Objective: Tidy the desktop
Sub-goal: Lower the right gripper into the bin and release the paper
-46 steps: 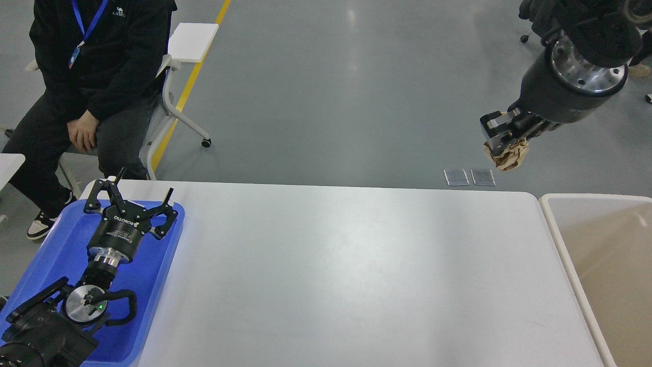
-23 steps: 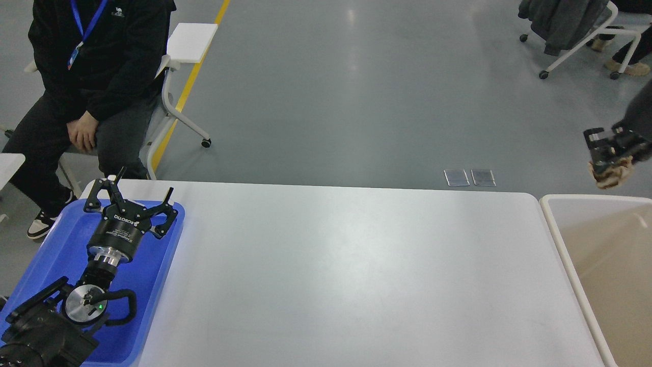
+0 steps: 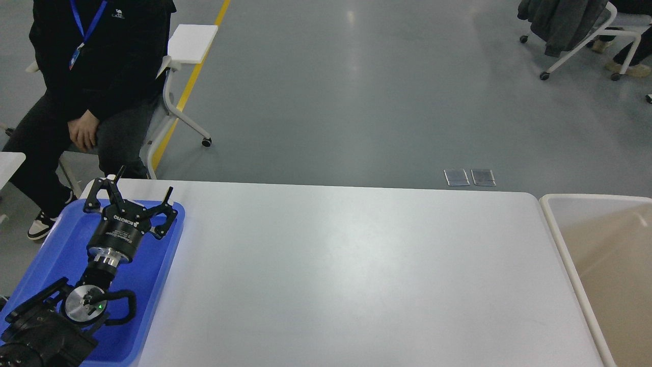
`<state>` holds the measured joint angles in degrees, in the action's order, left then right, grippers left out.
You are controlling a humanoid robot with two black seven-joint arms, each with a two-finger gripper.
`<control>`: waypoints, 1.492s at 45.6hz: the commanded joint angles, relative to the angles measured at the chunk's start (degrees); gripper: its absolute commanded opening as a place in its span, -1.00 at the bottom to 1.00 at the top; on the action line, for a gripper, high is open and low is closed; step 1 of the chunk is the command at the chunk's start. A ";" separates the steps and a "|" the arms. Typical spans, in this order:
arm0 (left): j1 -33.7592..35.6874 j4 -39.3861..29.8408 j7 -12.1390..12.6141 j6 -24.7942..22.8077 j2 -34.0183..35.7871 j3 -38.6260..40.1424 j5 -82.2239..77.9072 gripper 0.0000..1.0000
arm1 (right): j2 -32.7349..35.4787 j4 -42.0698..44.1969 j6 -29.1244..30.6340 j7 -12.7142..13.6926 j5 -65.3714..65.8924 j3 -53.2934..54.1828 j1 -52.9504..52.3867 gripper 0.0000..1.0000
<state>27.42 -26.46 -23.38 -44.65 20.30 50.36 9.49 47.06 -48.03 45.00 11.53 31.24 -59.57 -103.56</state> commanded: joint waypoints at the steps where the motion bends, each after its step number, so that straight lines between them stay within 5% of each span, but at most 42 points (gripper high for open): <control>1: -0.08 0.00 0.00 0.00 0.09 0.00 0.00 0.98 | 0.93 11.20 0.00 -0.02 0.22 5.78 13.63 -1.00; 11: -0.08 0.00 0.00 0.00 0.09 0.00 0.00 0.98 | 0.49 18.14 -3.77 -0.02 -0.04 10.35 24.36 -1.00; 21: -0.08 0.00 0.00 0.00 0.09 0.00 0.00 0.98 | -0.48 18.76 -20.47 -0.02 -0.48 18.78 36.22 -1.00; 32: -0.08 0.00 0.00 0.00 0.09 0.00 0.00 0.98 | -5.75 20.87 -28.65 -0.02 -0.74 25.99 45.81 -1.00; 47: -0.08 0.00 -0.09 0.00 0.09 0.00 0.09 0.98 | -16.74 36.60 -39.37 -0.02 -0.83 34.60 57.50 -1.00; 68: -0.08 0.00 -0.09 0.00 0.09 0.00 0.00 0.98 | -19.29 37.40 -45.62 -0.20 -0.83 38.74 61.55 -1.00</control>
<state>27.33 -26.46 -23.47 -44.65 20.39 50.36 9.52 29.10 -11.72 1.80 11.43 30.43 -22.36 -43.92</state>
